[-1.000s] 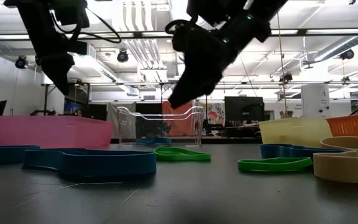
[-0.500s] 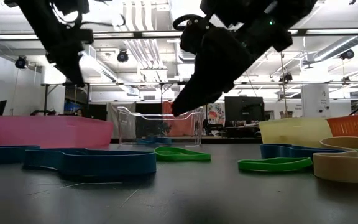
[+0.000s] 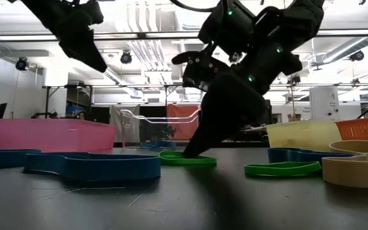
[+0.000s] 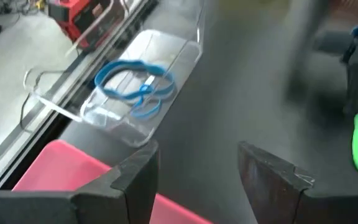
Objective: Sort rubber bands into baskets
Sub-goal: Put the green rubber band into the orange bin
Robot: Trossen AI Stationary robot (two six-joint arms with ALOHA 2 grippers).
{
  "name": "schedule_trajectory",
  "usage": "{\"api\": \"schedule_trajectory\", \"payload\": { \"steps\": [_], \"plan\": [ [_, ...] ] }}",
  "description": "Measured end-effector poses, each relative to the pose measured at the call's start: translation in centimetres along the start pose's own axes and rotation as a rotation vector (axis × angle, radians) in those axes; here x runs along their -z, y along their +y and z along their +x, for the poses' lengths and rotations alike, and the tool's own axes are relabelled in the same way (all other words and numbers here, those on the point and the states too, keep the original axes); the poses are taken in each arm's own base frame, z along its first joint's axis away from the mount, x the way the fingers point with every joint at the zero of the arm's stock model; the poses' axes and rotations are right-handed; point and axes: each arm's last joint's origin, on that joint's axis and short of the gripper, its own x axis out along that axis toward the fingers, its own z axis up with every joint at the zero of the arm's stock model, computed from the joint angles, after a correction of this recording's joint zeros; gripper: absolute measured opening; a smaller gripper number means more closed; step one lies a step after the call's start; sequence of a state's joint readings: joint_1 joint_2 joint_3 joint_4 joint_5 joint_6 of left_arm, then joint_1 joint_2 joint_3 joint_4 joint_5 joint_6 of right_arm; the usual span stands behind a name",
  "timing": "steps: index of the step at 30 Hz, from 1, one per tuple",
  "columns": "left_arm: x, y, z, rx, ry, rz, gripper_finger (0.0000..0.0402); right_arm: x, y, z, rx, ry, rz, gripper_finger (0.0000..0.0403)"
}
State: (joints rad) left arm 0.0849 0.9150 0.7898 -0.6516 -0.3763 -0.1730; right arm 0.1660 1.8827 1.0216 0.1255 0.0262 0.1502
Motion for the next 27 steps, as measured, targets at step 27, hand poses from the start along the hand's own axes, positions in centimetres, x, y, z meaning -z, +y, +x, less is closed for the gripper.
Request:
{"api": "schedule_trajectory", "payload": {
  "steps": [27],
  "plan": [
    [-0.5, -0.1, 0.0, 0.004, -0.057, 0.01, 0.0196, -4.0, 1.5, -12.7, 0.142, 0.052, -0.028, 0.0009]
  ]
}}
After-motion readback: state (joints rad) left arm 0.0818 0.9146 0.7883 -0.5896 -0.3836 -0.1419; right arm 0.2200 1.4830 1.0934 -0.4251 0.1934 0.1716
